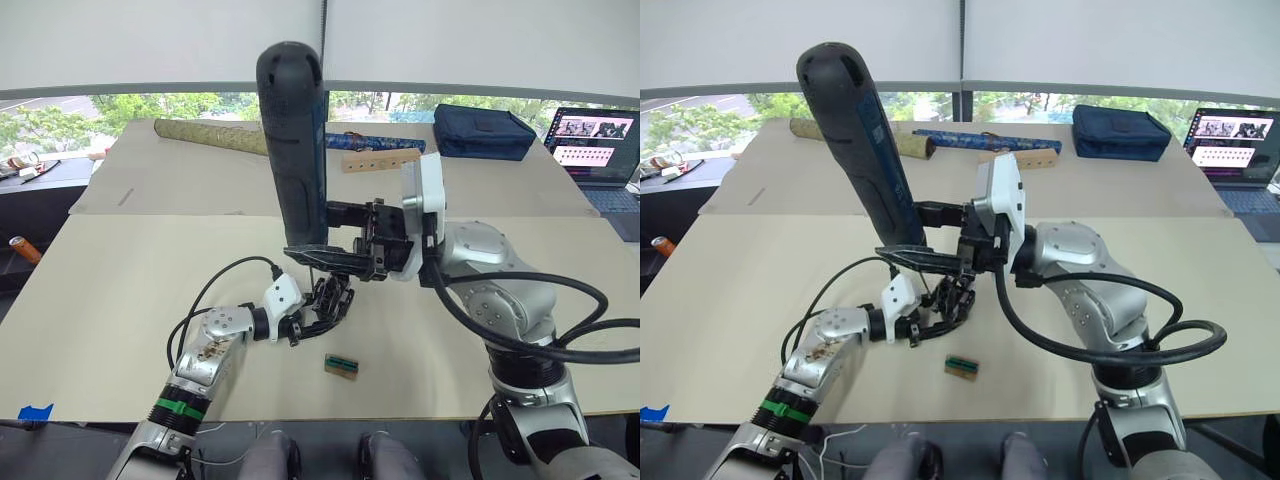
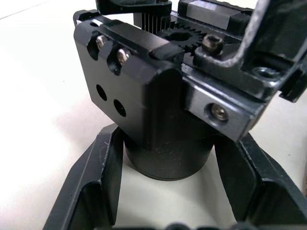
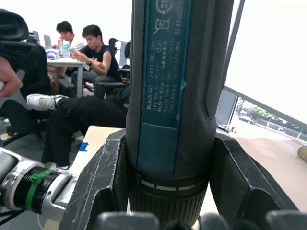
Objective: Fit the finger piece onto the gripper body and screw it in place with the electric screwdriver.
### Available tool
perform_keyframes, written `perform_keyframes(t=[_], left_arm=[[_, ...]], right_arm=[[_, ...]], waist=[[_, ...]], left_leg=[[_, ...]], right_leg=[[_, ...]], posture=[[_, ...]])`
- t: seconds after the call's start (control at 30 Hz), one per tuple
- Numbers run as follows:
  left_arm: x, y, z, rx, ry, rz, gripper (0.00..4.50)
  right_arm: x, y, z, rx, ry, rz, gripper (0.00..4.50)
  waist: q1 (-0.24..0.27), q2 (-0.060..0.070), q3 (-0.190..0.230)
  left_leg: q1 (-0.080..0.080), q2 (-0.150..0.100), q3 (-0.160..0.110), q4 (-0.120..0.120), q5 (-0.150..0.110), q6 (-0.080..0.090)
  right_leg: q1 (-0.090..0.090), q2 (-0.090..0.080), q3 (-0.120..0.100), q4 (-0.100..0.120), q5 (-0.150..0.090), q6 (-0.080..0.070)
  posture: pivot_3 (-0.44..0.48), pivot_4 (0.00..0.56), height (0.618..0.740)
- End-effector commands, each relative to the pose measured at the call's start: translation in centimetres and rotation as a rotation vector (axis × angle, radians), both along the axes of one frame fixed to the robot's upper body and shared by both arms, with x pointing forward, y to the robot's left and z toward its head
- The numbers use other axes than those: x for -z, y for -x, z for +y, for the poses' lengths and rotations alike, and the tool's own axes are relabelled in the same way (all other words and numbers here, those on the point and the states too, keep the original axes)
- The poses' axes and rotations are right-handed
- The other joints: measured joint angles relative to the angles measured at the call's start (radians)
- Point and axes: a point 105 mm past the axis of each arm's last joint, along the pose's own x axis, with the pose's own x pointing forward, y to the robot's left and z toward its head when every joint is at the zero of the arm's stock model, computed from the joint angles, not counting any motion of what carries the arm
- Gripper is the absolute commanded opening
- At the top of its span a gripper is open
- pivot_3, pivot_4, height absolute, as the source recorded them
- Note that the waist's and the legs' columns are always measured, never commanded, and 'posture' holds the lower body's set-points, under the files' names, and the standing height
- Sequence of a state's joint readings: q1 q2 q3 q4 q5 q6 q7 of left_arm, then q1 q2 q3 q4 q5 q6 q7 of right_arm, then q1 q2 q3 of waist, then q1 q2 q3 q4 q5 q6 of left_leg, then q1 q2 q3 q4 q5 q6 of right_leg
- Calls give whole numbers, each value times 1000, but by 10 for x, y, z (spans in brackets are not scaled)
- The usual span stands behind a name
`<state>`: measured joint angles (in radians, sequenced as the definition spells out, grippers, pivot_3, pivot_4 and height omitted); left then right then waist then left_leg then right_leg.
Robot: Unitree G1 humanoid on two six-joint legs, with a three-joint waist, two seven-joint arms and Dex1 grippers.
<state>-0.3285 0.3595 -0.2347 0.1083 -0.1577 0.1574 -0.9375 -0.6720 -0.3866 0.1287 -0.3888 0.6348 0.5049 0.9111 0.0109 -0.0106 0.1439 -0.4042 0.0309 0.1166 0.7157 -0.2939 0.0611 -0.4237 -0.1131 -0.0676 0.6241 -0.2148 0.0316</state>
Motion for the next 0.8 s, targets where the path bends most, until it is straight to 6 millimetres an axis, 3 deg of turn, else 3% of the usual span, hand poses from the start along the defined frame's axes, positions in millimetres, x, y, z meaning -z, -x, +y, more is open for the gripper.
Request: perform_keyframes(t=[0.03, 0.8], left_arm=[[14, 11, -3, 38, -27, 61, 2280], [17, 14, 0, 33, -37, 80, 2280]], right_arm=[[-9, 6, -2, -10, -36, -69, 1928], [3, 6, 2, -24, 5, -88, 1928]], waist=[[0, 0, 0], [-2, 0, 0]], left_leg=[[0, 0, 0, 0, 0, 0], [0, 0, 0, 0, 0, 0]], right_leg=[[0, 0, 0, 0, 0, 0], [0, 0, 0, 0, 0, 0]], posture=[[0, 150, 740], [0, 150, 740]])
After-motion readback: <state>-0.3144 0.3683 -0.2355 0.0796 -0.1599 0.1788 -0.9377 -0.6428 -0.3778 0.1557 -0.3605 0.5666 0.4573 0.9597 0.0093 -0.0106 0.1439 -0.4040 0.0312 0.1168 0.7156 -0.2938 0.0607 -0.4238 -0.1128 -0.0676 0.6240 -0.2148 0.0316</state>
